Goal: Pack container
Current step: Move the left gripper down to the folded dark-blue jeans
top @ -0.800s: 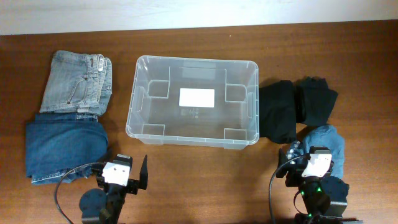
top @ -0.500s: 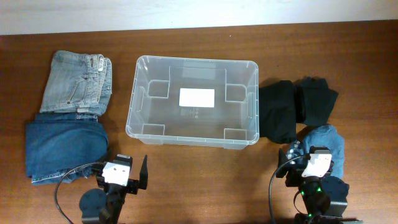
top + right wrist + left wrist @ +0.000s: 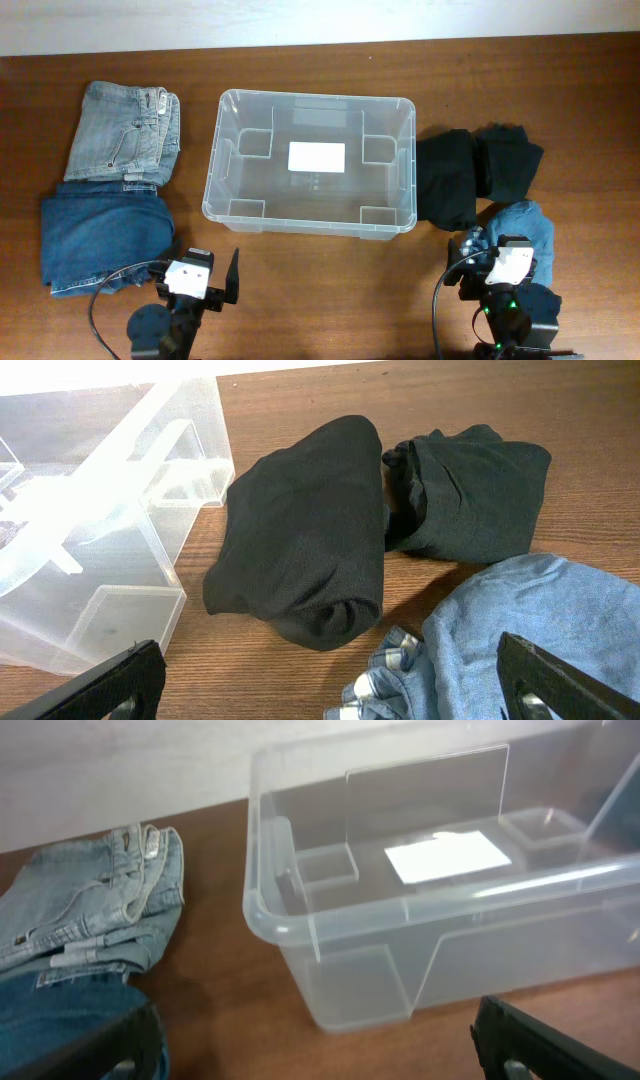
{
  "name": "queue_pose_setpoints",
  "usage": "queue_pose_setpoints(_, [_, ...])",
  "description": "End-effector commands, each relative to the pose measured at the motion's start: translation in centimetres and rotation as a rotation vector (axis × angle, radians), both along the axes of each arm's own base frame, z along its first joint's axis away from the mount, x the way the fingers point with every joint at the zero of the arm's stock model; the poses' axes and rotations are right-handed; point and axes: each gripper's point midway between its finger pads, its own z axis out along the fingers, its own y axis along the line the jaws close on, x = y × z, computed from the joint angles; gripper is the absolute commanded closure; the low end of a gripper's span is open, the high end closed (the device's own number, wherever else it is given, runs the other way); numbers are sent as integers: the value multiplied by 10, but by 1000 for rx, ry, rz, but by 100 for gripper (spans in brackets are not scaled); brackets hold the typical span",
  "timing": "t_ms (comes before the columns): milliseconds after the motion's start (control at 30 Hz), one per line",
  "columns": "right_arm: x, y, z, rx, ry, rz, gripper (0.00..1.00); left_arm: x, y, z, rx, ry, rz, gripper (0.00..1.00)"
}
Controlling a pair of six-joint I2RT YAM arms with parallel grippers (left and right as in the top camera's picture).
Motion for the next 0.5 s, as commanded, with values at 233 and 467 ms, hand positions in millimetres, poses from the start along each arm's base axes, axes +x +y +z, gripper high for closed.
queue_pose_setpoints(233, [0,0,-2,-1,0,0,2,6,36,107,-252,-91,269,1])
queue_pose_setpoints(467, [0,0,-2,-1,0,0,1,40,101,173,-20,263,546,1])
